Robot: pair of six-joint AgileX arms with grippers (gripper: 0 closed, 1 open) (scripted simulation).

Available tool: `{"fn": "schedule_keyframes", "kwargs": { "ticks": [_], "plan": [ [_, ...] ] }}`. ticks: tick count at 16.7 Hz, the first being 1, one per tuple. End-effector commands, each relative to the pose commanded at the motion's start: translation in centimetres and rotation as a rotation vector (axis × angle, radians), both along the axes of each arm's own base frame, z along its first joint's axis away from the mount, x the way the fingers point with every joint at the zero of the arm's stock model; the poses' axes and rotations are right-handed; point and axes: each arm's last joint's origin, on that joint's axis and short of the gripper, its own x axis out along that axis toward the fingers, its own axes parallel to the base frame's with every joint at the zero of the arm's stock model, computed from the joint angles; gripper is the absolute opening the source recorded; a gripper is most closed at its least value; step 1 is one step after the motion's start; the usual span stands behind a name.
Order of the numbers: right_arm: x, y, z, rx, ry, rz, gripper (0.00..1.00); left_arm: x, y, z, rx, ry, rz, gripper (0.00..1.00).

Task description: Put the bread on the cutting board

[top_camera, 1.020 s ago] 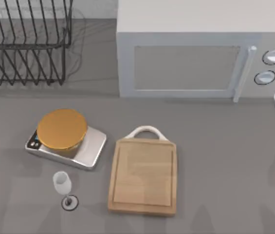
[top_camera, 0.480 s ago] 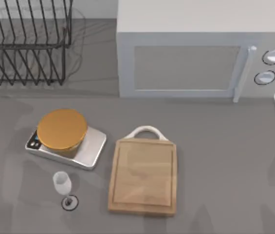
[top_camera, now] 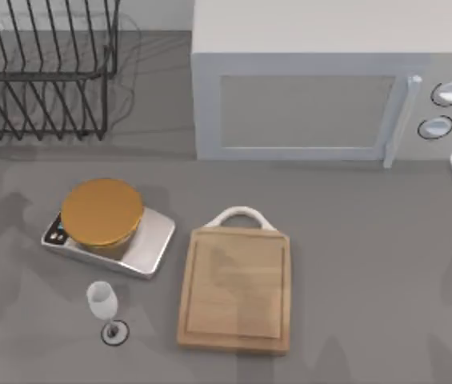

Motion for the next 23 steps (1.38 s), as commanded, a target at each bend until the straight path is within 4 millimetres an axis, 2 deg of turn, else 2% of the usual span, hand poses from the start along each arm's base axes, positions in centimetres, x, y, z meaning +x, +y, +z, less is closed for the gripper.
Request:
{"fn": "schedule_keyframes", "kwargs": {
  "ticks": [3,6,12,14,19,23],
  "plan": [
    [0.0,0.0,0.0,0.000,0.000,0.000,1.00,2.4,1.2,-2.1,-0.015,0.101,-0.049,1.00],
    [0.0,0.0,0.0,0.000,0.000,0.000,1.00,3.4,1.7,-2.9,-0.021,0.134,-0.070,1.00],
    [0.0,0.0,0.0,0.000,0.000,0.000,1.00,3.4,1.5,-3.0,-0.021,0.134,-0.074,1.00],
    [0.0,0.0,0.0,0.000,0.000,0.000,1.00,3.5,1.6,-4.2,-0.023,0.139,-0.070,1.00],
    [0.0,0.0,0.0,0.000,0.000,0.000,1.00,3.5,1.7,-9.2,-0.020,0.130,-0.071,1.00],
    [0.0,0.0,0.0,0.000,0.000,0.000,1.00,3.4,1.7,-9.9,-0.021,0.135,-0.071,1.00]
  ]
}}
